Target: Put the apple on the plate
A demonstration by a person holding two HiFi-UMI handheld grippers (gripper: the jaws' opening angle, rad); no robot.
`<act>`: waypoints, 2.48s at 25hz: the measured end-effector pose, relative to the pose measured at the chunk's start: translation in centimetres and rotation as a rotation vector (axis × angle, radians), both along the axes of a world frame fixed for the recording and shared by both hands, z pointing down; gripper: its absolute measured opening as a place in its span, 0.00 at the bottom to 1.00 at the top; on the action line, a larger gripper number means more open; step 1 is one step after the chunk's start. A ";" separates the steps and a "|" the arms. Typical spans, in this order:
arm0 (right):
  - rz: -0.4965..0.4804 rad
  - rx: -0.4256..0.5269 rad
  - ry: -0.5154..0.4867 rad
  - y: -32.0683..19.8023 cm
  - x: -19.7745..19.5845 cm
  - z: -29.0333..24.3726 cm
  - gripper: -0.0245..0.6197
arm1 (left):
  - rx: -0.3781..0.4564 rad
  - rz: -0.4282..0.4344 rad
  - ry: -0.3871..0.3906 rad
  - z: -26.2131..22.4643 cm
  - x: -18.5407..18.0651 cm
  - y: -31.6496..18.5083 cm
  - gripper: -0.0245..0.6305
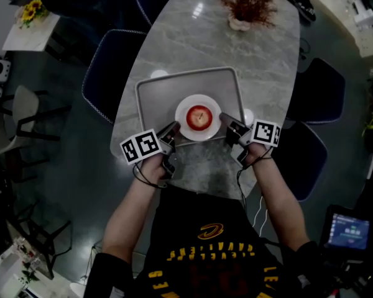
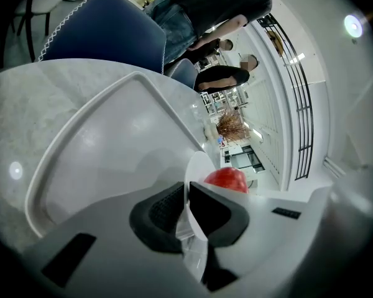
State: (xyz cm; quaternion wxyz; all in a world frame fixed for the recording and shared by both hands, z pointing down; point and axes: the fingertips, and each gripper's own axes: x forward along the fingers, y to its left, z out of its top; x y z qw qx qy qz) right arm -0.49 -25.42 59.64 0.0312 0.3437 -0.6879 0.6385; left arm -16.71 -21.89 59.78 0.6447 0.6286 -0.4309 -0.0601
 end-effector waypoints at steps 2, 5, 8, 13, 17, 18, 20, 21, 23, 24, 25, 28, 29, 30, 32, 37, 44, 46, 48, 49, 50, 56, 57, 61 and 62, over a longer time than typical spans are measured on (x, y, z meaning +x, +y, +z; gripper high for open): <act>-0.001 0.000 -0.005 -0.9 -0.2 0.5 0.08 | -0.003 0.000 -0.008 0.4 -0.1 -0.7 0.08; -0.026 0.021 -0.024 -2.3 -0.9 1.1 0.08 | -0.011 -0.002 -0.024 1.1 -0.5 -1.8 0.08; -0.047 0.025 -0.012 -3.6 -1.6 1.9 0.08 | -0.024 0.000 -0.035 2.0 -1.0 -2.8 0.08; -0.052 0.017 0.013 -4.6 -1.9 3.2 0.08 | -0.044 0.031 -0.055 3.3 -1.0 -3.4 0.08; -0.078 0.023 0.029 -4.9 -1.9 4.2 0.08 | -0.069 0.033 -0.060 4.3 -0.8 -3.7 0.08; -0.084 0.023 0.036 -4.9 -1.9 4.4 0.08 | -0.076 0.035 -0.061 4.5 -0.8 -3.6 0.08; -0.087 0.019 0.046 -4.8 -1.9 4.8 0.08 | -0.084 0.041 -0.067 4.9 -0.8 -3.4 0.08; -0.087 0.020 0.050 -4.8 -1.9 4.8 0.08 | -0.086 0.044 -0.070 5.0 -0.8 -3.3 0.08; -0.096 0.027 0.066 -4.9 -2.0 4.8 0.08 | -0.086 0.046 -0.077 5.2 -0.7 -3.4 0.08; -0.103 0.032 0.077 -5.0 -2.0 4.8 0.08 | -0.084 0.047 -0.080 5.2 -0.7 -3.4 0.08; -0.108 0.034 0.088 -5.0 -1.9 4.9 0.08 | -0.083 0.048 -0.083 5.2 -0.7 -3.4 0.08; -0.108 0.025 0.106 -5.0 -1.8 4.9 0.08 | -0.082 0.051 -0.091 5.1 -0.5 -3.4 0.08; -0.107 0.022 0.111 -5.0 -1.8 5.0 0.08 | -0.082 0.053 -0.094 5.0 -0.5 -3.4 0.08; -0.106 0.020 0.115 -5.0 -1.8 5.0 0.08 | -0.081 0.054 -0.098 5.0 -0.5 -3.4 0.08; -0.112 0.022 0.129 -5.0 -1.7 5.1 0.08 | -0.078 0.057 -0.107 5.0 -0.4 -3.4 0.08; -0.151 0.031 0.190 -4.9 -2.0 5.3 0.08 | -0.073 0.072 -0.137 5.2 -0.5 -3.4 0.09; -0.256 0.092 0.341 -5.1 -2.3 5.3 0.09 | -0.048 0.122 -0.277 5.1 -0.7 -3.5 0.10; -0.339 0.153 0.444 -5.1 -2.4 5.1 0.09 | -0.020 0.158 -0.345 4.9 -0.7 -3.5 0.11; -0.450 0.251 0.578 -5.2 -2.6 4.7 0.09 | 0.025 0.208 -0.431 4.6 -0.8 -3.5 0.12; -0.495 0.301 0.637 -5.2 -2.7 4.4 0.09 | 0.050 0.230 -0.476 4.4 -0.9 -3.5 0.12; -0.522 0.342 0.679 -5.3 -2.6 4.1 0.09 | 0.073 0.245 -0.518 4.2 -1.1 -3.4 0.12; -0.467 0.485 0.694 -5.2 -1.3 1.2 0.08 | 0.196 0.235 -0.611 1.4 -1.8 -2.7 0.12; -0.446 0.513 0.691 -4.9 -1.0 0.4 0.08 | 0.219 0.248 -0.614 0.8 -1.6 -2.3 0.12; -0.408 0.565 0.650 -2.0 -0.3 -1.6 0.08 | 0.321 0.333 -0.652 -1.8 0.0 -0.2 0.12; -0.403 0.572 0.634 -1.0 -0.1 -2.0 0.08 | 0.348 0.345 -0.657 -2.5 0.4 0.3 0.12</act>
